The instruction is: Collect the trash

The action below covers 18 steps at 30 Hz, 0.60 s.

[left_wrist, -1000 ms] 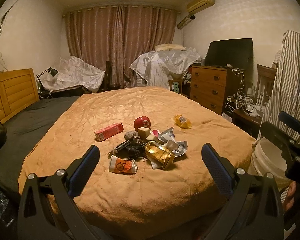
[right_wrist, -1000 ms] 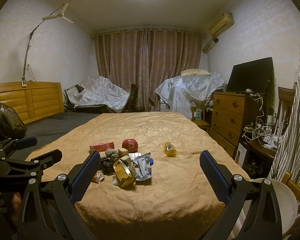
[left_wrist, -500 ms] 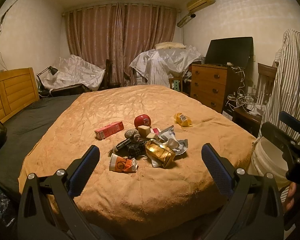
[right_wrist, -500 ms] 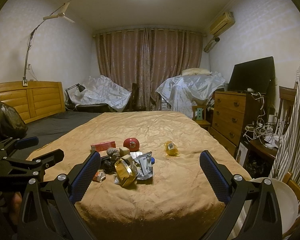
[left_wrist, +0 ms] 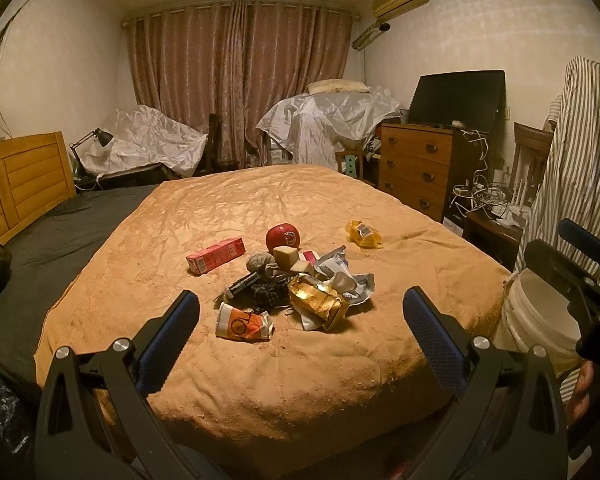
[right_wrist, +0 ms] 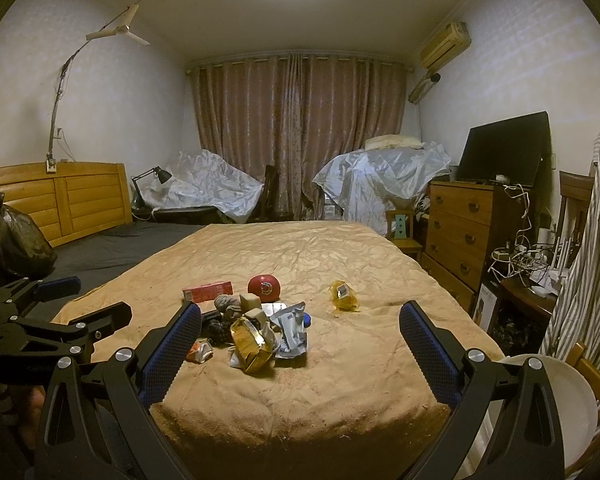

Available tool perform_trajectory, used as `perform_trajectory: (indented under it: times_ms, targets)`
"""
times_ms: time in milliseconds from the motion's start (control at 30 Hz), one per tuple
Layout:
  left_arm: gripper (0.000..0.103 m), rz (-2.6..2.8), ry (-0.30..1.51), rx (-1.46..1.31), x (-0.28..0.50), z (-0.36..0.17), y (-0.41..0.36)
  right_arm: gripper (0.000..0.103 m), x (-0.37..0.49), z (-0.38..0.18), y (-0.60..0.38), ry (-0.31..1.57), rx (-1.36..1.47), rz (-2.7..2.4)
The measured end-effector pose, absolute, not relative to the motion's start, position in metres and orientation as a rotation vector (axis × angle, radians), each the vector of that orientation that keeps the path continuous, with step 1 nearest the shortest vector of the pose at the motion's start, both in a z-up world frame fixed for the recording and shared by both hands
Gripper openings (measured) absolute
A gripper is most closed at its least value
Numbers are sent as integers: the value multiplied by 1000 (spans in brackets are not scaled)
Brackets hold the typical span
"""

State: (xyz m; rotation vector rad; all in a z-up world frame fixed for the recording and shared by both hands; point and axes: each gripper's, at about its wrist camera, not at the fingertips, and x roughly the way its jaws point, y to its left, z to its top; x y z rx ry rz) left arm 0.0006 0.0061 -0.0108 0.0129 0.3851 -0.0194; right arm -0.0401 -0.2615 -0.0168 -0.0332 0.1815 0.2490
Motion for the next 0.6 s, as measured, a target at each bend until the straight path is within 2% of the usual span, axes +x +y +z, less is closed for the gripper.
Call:
perform_trajectory:
  times_ms: [467, 600]
  targets:
    - [98, -23, 391, 11, 3, -10, 6, 99, -37, -24, -259, 195, -39, 260]
    - [98, -40, 476, -58, 19, -25, 27, 99, -30, -28, -255, 225, -50, 283]
